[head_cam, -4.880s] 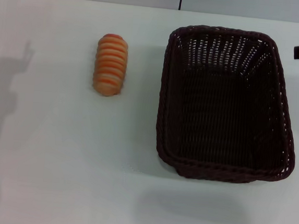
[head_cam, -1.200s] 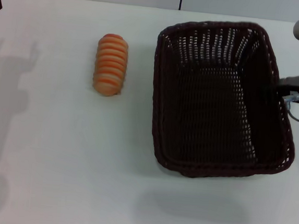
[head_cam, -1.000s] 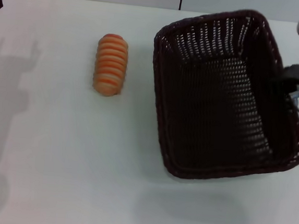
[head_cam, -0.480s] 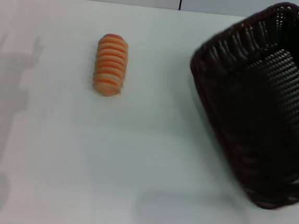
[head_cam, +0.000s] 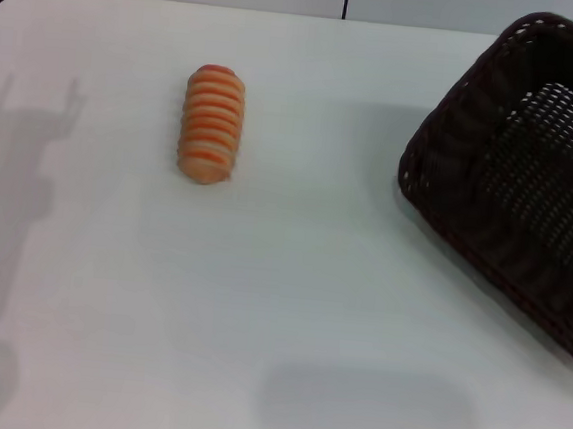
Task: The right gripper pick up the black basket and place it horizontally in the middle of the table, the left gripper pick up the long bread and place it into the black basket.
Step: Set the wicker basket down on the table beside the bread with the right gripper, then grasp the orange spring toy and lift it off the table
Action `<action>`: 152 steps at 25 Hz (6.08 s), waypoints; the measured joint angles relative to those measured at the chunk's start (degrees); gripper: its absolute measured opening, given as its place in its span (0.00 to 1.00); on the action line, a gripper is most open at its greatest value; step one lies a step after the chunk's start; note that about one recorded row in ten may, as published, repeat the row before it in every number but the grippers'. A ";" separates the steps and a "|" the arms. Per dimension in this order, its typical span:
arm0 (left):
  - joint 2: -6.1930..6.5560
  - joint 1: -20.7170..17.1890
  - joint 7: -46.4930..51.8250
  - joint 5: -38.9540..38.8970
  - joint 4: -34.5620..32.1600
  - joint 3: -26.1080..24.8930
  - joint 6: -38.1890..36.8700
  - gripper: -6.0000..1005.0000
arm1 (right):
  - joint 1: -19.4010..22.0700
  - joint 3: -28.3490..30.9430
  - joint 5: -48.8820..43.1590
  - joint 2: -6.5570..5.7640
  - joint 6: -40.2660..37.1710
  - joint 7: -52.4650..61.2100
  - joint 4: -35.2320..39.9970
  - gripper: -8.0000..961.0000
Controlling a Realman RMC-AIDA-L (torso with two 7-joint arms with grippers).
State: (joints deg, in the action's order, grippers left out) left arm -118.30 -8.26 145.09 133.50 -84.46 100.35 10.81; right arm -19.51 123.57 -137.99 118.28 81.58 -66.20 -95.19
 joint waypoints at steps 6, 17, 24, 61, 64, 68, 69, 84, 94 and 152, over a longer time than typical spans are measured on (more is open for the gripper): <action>0.01 -0.90 0.50 -0.05 -0.07 0.31 -0.30 0.86 | -7.90 1.97 7.10 -4.38 4.46 -7.41 9.07 0.20; 0.01 -0.06 0.54 -0.09 0.82 0.47 -0.54 0.86 | -19.34 0.26 8.16 -5.05 5.22 -13.13 21.34 0.20; -0.04 0.38 0.56 -0.08 1.31 1.30 -0.49 0.86 | -24.27 -5.85 10.12 -4.58 4.85 -14.83 27.12 0.20; -0.07 -0.08 0.63 -0.08 -0.94 4.13 0.55 0.86 | -17.93 -10.41 10.38 -2.28 11.87 -7.40 14.78 0.20; -0.02 -0.11 0.63 -0.08 -0.96 4.12 0.55 0.86 | -18.04 -10.40 10.39 -2.16 11.76 -7.43 14.93 0.20; 0.00 0.15 0.63 -0.08 -0.97 4.10 0.55 0.86 | -18.43 -10.39 10.39 -2.26 11.75 -7.48 16.37 0.20; 0.01 0.22 0.63 -0.08 -0.97 4.09 0.54 0.86 | -18.48 -10.48 10.38 -2.26 11.76 -7.47 16.62 0.20; 0.01 -0.13 0.63 -0.08 -1.58 4.22 0.53 0.86 | -19.61 -11.97 5.83 -0.80 10.91 -4.20 16.52 0.24; 0.00 0.04 0.63 -0.08 -1.58 4.39 0.53 0.86 | -19.09 -14.06 2.41 0.48 6.35 -3.90 13.24 0.40; -0.32 38.88 19.80 23.08 -16.41 -23.61 -74.54 0.86 | 48.60 -23.09 42.69 0.96 -56.91 -25.99 -9.24 0.51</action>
State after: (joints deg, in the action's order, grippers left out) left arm -118.62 30.62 164.90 156.58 -100.88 76.74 -63.73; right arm 29.10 100.47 -95.30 119.24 24.66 -92.18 -104.43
